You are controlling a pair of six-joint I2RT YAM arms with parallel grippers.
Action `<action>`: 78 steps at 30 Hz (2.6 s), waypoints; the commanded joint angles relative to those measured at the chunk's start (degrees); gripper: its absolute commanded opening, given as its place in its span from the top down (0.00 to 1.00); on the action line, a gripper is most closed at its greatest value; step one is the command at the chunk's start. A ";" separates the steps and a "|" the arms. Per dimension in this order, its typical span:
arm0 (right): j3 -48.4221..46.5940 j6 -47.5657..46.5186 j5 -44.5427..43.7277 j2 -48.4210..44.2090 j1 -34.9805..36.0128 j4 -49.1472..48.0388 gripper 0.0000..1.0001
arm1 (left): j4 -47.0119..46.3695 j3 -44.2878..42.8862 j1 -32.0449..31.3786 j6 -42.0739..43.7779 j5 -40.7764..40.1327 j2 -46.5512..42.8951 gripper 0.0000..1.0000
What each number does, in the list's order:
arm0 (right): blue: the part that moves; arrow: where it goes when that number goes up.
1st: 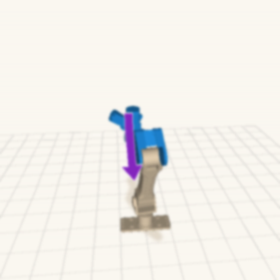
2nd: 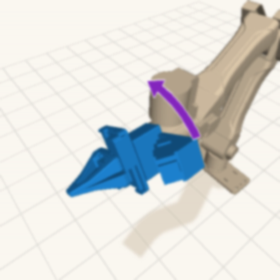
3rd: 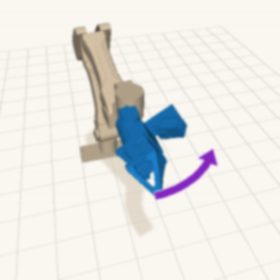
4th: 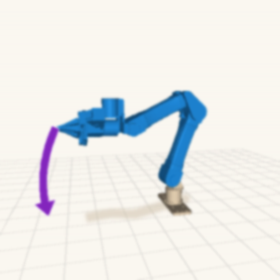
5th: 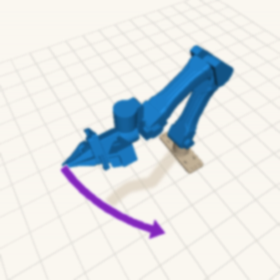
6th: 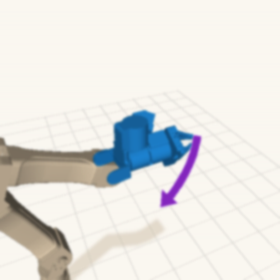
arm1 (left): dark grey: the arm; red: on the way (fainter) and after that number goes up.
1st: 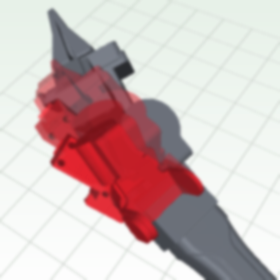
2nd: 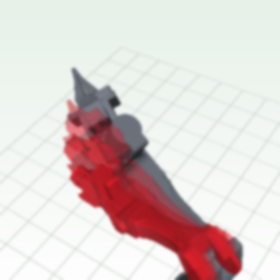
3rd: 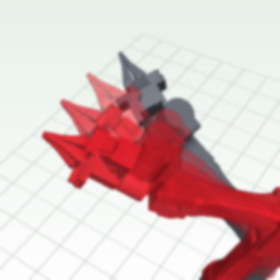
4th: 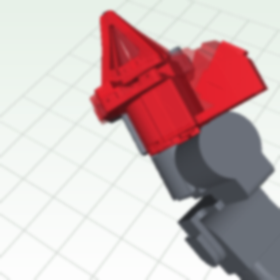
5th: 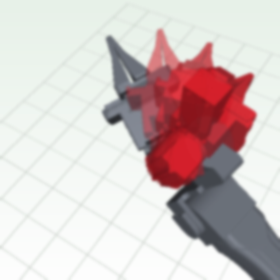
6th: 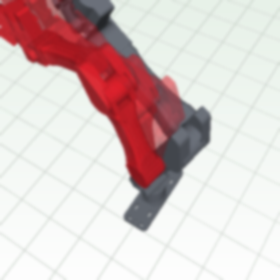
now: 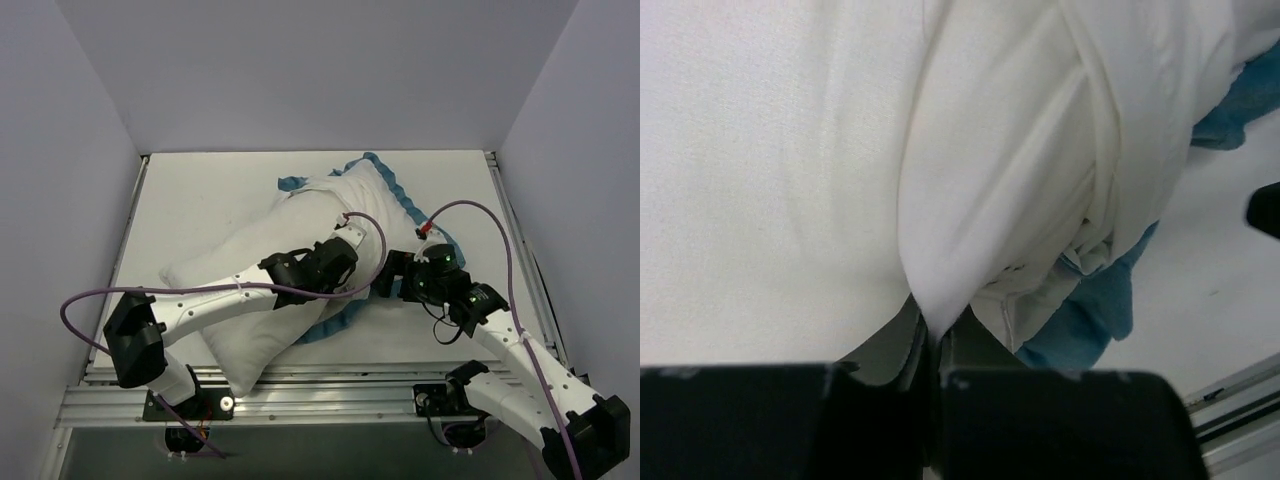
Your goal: Remove the pillowcase from the pillow
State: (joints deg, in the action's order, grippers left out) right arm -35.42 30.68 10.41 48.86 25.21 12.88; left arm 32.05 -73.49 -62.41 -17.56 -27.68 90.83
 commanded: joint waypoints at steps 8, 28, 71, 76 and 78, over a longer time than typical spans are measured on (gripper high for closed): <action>-3.34 -0.53 -5.05 12.21 7.92 -10.60 0.14 | 4.33 -6.40 0.62 0.60 3.77 -8.29 0.98; -13.26 -3.96 -23.60 12.50 -3.57 0.64 1.00 | 13.91 -0.25 9.50 -1.86 5.09 -20.76 0.98; -64.52 -10.37 3.03 32.78 -34.30 1.08 1.00 | 17.44 -17.99 37.10 -5.46 -3.44 -17.28 0.98; -52.00 -12.40 -0.02 34.11 -21.72 -0.04 1.00 | 9.63 -17.48 37.36 -6.34 0.68 -9.27 0.98; -46.35 -11.00 -1.09 34.46 -16.19 -2.33 0.99 | 7.33 -15.20 37.36 -6.34 2.97 -7.17 0.98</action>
State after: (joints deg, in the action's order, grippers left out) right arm -88.42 20.60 10.31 82.39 2.76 13.54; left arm 50.11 -88.07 -25.41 -23.35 -26.76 83.59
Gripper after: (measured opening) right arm 0.031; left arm 0.063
